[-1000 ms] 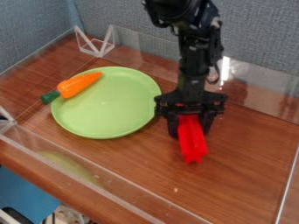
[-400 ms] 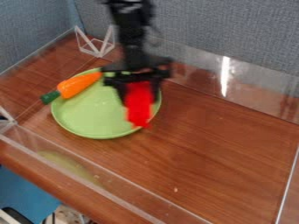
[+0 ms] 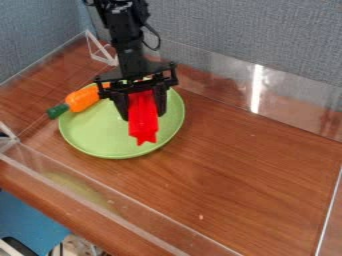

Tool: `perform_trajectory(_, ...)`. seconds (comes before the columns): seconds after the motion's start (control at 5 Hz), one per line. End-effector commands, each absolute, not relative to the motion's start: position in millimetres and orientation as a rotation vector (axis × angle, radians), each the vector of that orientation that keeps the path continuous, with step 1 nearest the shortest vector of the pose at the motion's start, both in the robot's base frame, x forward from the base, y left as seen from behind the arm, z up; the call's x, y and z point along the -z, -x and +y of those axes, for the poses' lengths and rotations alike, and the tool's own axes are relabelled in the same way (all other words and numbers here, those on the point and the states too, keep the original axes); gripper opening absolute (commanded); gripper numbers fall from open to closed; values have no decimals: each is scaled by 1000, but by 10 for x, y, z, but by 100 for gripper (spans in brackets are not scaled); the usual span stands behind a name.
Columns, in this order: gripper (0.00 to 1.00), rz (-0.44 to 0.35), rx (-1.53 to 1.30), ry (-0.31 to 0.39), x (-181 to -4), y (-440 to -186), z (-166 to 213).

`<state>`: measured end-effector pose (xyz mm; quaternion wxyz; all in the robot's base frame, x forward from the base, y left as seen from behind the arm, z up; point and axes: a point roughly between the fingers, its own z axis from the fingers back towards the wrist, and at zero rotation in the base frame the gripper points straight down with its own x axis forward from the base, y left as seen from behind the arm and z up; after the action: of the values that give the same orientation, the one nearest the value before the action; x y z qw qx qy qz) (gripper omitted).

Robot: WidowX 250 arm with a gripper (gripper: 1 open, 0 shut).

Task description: Put the red object on the green plate

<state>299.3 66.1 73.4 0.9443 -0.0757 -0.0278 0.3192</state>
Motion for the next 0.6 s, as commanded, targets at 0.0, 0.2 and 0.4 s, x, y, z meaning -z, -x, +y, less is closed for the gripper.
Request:
perform_trajectory(0.0, 0, -150, -617, 182, -1152, -3090, 788)
perform_trajectory(0.2, 0, -146, -593, 179, -1166, -3135, 962)
perform_trajectory(0.4, 0, -136, -569, 157, -1013, -3183, 1095)
